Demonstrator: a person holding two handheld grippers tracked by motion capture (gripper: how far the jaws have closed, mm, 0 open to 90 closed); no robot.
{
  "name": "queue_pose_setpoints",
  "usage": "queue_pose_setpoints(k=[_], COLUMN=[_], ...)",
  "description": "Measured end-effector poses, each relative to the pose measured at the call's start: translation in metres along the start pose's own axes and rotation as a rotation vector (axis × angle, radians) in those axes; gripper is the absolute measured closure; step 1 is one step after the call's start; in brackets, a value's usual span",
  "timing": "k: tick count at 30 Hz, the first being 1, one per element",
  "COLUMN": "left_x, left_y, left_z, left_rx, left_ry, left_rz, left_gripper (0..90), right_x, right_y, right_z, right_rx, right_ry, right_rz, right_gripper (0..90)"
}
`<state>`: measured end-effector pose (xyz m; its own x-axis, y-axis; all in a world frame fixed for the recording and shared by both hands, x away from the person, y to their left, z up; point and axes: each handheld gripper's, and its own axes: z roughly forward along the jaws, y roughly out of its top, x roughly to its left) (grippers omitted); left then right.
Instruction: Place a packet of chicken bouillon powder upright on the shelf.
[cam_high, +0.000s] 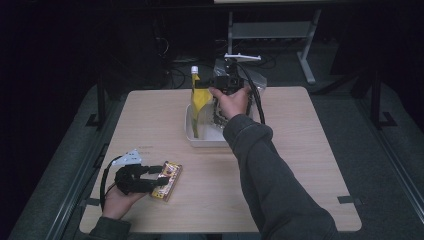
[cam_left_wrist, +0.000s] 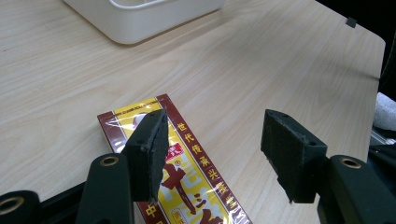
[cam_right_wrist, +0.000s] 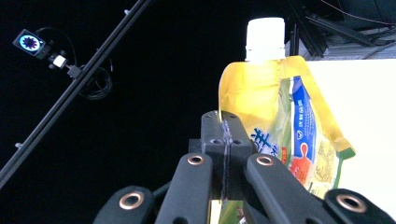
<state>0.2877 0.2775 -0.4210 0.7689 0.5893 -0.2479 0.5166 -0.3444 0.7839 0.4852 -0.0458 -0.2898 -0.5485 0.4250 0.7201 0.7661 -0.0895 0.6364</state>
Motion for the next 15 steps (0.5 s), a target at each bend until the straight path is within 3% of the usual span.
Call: queue_pose_setpoints(k=[15], left_x=[-0.001], left_y=[0.001], left_z=[0.0], left_rx=[-0.004], left_ry=[0.0], left_rz=[0.009], left_gripper=[41.6], right_x=[-0.012], right_y=[-0.005], right_z=[0.022], right_rx=[0.026], right_ry=[-0.036], right_rz=[-0.008], right_gripper=[89.5])
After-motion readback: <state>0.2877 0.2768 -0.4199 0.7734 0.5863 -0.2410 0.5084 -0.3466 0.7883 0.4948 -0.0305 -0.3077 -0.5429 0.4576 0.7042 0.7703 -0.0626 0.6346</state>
